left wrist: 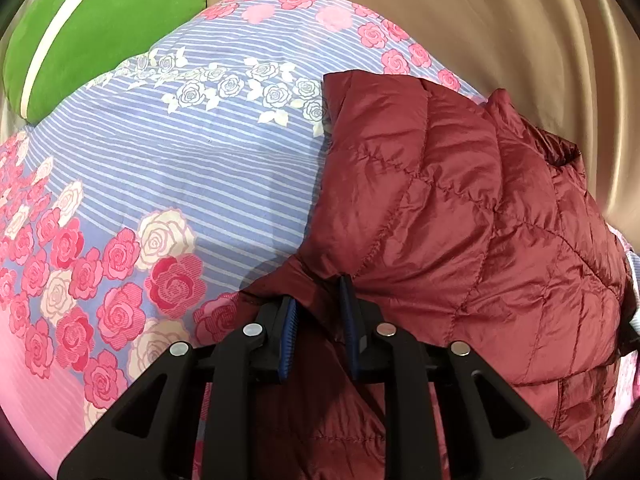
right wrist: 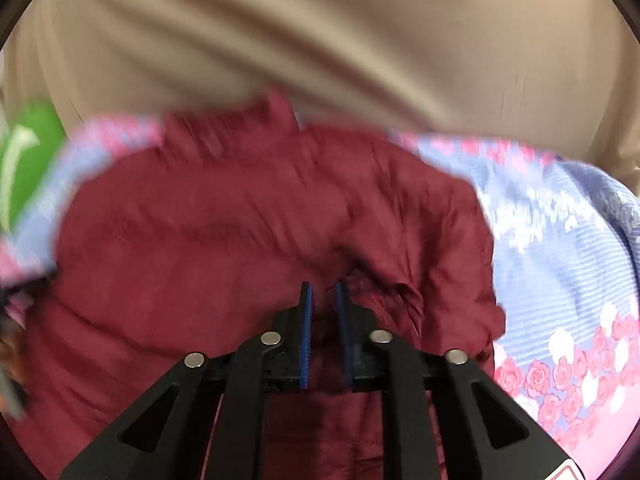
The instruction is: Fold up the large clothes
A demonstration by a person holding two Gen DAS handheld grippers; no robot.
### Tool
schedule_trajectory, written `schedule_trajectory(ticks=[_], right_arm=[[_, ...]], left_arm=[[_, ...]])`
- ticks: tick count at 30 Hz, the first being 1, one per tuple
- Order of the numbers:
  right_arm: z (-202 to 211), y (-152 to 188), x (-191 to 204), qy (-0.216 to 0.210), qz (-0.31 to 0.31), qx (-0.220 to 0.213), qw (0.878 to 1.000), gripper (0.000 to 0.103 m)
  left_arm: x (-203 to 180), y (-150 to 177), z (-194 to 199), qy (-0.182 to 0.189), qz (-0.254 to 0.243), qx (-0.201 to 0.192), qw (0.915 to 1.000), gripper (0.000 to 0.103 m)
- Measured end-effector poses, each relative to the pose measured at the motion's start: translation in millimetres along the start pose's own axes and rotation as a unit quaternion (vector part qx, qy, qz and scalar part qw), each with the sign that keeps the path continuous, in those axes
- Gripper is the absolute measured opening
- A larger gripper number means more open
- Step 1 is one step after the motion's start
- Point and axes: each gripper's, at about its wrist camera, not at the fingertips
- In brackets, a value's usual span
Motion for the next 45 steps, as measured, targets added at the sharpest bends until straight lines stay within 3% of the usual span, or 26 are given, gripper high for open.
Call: schedule_trajectory(ticks=[2,6,8,10,13,16,17,21,24,26,27,28,30,31,32,36,38,40,41,42,45], right_arm=[[-11.2,7.5,-23.3,0.011,-0.024,0.009,1.0,0.0],[9.4,11.0,-88.5,0.056,-0.128,-0.015,0.99,0.003],[23.8,12.7,-99.5,0.051,-0.148,-0.027,0.987,0.016],[41.6,12.3,-93.2,0.004,-0.149,-0.039,0.988,0.016],[44.9,11.0,-55.9,-0.044,-0.091,-0.037,0.994,0.016],[11.5,21.2,-27.5,-0.026,-0.047,0.013,0.998,0.013],[0.5,25.9,-28.5,-0.014,-0.045,0.027,0.999,0.002],[-1.8,22.3,-48.0,-0.008,-0.096,0.027,0.995,0.003],[11.6,4.7,-49.5,0.003,-0.089,0.002,0.996,0.021],[11.9,-6.3,-53.7,0.007,-0.089,-0.014,0.996,0.06],[7.7,-13.3,-56.9,0.01,-0.096,-0.025,0.995,0.062],[3.9,-16.9,-58.5,0.01,-0.099,-0.024,0.995,0.062],[-26.6,-23.8,-59.1,0.006,-0.101,0.012,0.995,0.044],[-32.5,-25.8,-54.5,0.005,-0.093,0.016,0.995,0.031],[-30.2,-29.5,-49.5,0.008,-0.083,0.01,0.996,0.011],[10.4,-54.7,-47.5,-0.014,-0.089,-0.079,0.993,0.007],[18.5,-60.3,-51.0,-0.013,-0.094,-0.101,0.99,0.007],[-9.4,-55.7,-52.6,0.005,-0.087,-0.058,0.995,0.007],[-32.0,-50.1,-50.6,0.019,-0.074,-0.02,0.997,0.016],[-55.7,-39.3,-49.2,0.027,-0.059,0.017,0.998,0.018],[-43.5,-36.3,-44.0,0.045,-0.053,-0.009,0.998,0.02]], left_arm=[[1.5,-0.3,-0.3,0.006,0.005,0.0,1.0,0.02],[2.3,-0.4,-0.4,0.003,0.002,0.0,1.0,0.02],[2.0,-0.2,-0.5,0.0,-0.002,0.0,1.0,0.02],[0.3,0.2,-0.5,-0.004,-0.007,0.0,1.0,0.02],[-1.3,0.8,-0.8,-0.009,-0.012,0.0,0.9999,0.02],[-1.1,1.0,-0.8,-0.009,-0.013,0.0,0.9999,0.02],[-0.8,1.1,-0.9,-0.009,-0.013,0.0,0.9999,0.02],[-2.6,0.4,-2.7,-0.017,-0.022,0.001,0.9996,0.02],[-5.2,0.4,-4.0,-0.027,-0.033,0.002,0.9991,0.02],[-7.6,0.4,-4.8,-0.033,-0.039,0.003,0.9987,0.02],[-8.5,0.0,-5.4,-0.034,-0.041,0.003,0.9986,0.02],[-8.3,-0.1,-5.3,-0.033,-0.04,0.003,0.9986,0.02],[-8.8,0.2,-5.1,-0.032,-0.038,0.003,0.9988,0.02],[-9.5,0.0,-5.3,-0.032,-0.039,0.003,0.9987,0.02],[-9.1,0.4,-5.0,-0.032,-0.039,0.003,0.9987,0.02],[-9.4,1.1,-4.0,-0.035,-0.042,0.003,0.9985,0.021],[-10.3,0.5,-5.2,-0.035,-0.045,0.003,0.9983,0.021],[-11.8,-0.2,-7.1,-0.037,-0.048,0.003,0.9982,0.022],[-12.1,0.2,-7.3,-0.037,-0.048,0.003,0.9982,0.022],[-12.0,-0.1,-7.8,-0.035,-0.048,0.003,0.9983,0.023],[-9.6,0.9,-7.5,-0.034,-0.047,0.003,0.9983,0.023]])
Point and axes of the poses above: each gripper's, at about its wrist camera, not at the fingertips, and z roughly against the way its jaws point, x to its left, y to its underside, and after that the axes turned 5 degrees about -x, right-handed
